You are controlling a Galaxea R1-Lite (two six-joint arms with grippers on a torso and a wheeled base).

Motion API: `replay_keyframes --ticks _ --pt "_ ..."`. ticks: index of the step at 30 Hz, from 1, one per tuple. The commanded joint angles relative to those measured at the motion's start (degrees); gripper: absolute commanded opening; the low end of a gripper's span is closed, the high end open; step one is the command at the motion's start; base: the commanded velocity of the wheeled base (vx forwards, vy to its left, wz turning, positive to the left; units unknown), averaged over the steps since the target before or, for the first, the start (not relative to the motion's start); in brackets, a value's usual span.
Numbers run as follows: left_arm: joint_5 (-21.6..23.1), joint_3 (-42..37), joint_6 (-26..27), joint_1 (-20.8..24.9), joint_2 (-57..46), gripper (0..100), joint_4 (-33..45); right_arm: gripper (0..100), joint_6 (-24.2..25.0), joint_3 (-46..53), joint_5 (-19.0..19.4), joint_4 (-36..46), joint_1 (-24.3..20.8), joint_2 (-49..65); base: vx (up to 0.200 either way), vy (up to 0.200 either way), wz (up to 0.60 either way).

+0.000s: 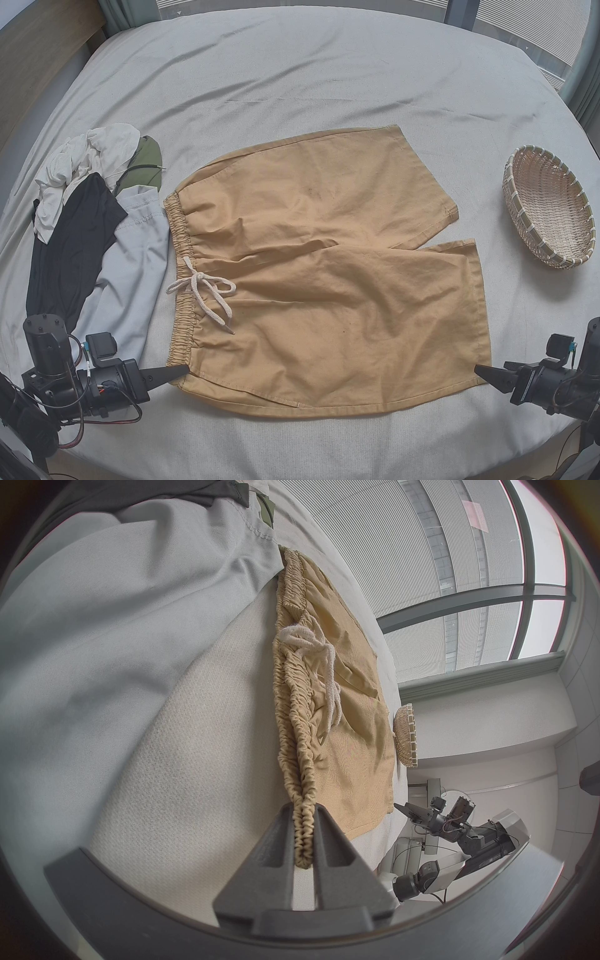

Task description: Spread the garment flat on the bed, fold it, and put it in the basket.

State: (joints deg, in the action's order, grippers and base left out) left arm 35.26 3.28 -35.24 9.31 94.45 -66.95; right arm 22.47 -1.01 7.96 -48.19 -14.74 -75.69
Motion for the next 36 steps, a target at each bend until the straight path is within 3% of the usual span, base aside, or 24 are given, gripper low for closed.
replay_keyframes --ticks 1,9,10,26,32,36 --pt "-0.01 -0.20 0.00 0.09 -0.23 0 -0.02 100 0.03 0.75 0.04 -1.56 -0.47 -5.61 0.000 0.000 0.00" --pt "0.08 -0.64 -0.18 0.27 -0.15 0 -2.22 100 0.30 0.40 -0.31 -6.65 -2.14 -12.90 0.000 0.000 0.00" --pt "-0.01 -0.73 -0.18 0.44 -0.15 0 -2.48 0 0.30 0.57 -0.40 -7.53 -2.22 -13.61 0.000 0.000 0.00" --pt "0.60 -1.96 -0.44 0.79 -0.94 0 -2.48 0 0.38 0.92 -1.19 -8.06 -1.96 -13.43 0.000 0.000 0.00" --pt "2.01 -3.10 0.26 2.64 -4.28 0 5.08 0 0.65 0.84 -1.54 3.54 -2.93 -4.20 0.000 0.000 0.00" --pt "2.01 -3.19 4.83 2.73 -4.63 0 12.19 0 0.56 0.92 -1.37 9.34 -3.02 0.81 0.000 0.000 0.00"
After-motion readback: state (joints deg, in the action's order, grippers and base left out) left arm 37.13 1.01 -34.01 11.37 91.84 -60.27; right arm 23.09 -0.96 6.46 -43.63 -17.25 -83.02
